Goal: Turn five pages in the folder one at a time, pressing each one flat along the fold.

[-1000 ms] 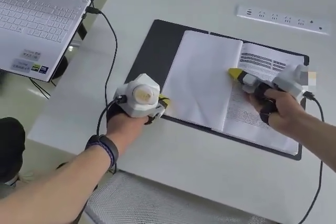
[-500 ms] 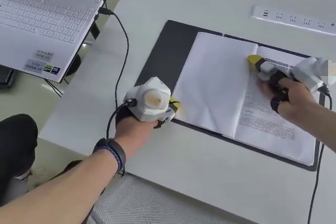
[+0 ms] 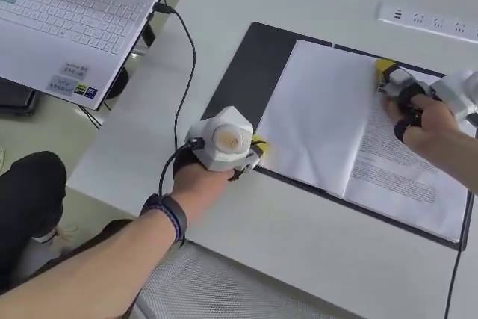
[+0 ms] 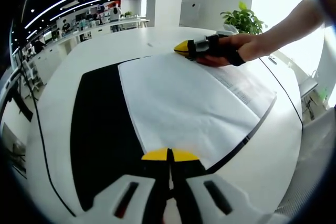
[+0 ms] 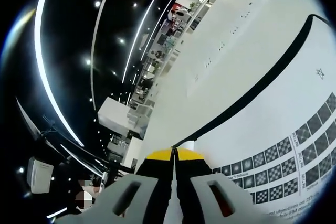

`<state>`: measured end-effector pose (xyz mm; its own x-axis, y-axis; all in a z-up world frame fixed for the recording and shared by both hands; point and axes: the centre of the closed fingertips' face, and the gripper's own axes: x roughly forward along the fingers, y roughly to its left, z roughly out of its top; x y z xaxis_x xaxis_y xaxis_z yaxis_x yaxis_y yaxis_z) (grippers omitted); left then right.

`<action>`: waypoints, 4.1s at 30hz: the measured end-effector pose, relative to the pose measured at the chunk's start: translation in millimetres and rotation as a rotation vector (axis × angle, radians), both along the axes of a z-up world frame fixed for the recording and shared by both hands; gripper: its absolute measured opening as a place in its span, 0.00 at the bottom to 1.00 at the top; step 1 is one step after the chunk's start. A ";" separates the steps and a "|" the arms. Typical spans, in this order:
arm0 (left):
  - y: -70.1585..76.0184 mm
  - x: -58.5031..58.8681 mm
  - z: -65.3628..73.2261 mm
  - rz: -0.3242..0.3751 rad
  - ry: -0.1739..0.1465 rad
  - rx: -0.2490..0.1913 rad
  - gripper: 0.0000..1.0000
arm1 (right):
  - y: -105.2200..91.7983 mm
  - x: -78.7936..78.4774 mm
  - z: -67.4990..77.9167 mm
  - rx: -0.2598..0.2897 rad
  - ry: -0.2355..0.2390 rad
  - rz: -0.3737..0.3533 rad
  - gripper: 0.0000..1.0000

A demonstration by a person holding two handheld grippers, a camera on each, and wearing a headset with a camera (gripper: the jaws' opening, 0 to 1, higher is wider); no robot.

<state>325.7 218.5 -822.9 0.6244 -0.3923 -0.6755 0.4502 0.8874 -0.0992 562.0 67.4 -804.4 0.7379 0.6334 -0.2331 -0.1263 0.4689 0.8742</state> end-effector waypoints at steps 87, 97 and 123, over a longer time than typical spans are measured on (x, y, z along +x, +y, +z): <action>-7.1 -9.0 7.8 -0.021 0.011 0.006 0.00 | 15.3 -268.7 4.6 -0.093 -0.017 0.533 0.00; -6.3 -7.0 2.8 -0.024 0.054 0.026 0.00 | 14.5 -270.6 1.5 -0.135 -0.006 0.535 0.00; -8.9 -25.5 74.4 -0.030 -0.052 -0.072 0.25 | -98.1 -279.9 45.2 -0.510 -0.200 0.432 0.39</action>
<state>300.2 209.6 -748.5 0.6456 -0.4575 -0.6115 0.4824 0.8650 -0.1379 282.1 -30.6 -759.3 0.5041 0.7273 -0.4658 -0.5295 0.6864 0.4986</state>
